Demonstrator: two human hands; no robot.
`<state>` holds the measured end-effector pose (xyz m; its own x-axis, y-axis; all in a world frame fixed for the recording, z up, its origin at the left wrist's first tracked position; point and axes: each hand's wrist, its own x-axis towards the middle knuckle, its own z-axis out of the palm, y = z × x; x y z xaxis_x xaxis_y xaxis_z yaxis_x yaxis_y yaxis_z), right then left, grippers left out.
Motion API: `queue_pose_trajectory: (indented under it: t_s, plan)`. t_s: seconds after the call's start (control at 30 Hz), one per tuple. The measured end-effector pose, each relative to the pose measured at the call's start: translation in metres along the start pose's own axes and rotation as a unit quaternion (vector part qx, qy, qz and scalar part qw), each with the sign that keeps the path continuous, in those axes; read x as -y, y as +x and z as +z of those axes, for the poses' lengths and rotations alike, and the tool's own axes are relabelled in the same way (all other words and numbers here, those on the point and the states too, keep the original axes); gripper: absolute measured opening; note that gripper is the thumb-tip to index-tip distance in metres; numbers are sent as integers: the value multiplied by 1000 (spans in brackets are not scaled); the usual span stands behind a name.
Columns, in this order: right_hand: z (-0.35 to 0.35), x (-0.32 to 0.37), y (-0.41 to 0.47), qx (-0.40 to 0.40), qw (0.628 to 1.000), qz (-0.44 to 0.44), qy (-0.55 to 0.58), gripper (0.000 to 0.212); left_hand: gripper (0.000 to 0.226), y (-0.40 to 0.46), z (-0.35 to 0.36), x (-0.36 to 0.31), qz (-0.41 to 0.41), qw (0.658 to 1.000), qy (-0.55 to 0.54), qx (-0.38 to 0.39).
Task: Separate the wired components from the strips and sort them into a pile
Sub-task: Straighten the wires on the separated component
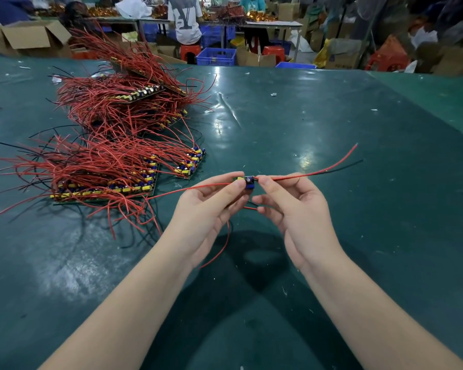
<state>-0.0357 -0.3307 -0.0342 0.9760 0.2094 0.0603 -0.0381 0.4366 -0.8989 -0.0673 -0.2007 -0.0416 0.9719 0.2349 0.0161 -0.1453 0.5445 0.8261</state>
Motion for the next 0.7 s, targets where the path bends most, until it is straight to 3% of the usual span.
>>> queue_pose_trajectory:
  t_s: [0.33,0.63,0.7]
  plan:
    - [1,-1,0,-45,981,160,100,10,23,-1,0,3,4,1000,24,-1]
    - [-14,16,10,68,995,66,-35,16,20,0,-3,-3,-22,1000,2,11]
    - [-16,16,11,67,995,44,-59,9,22,0,-3,-3,-33,999,11,15]
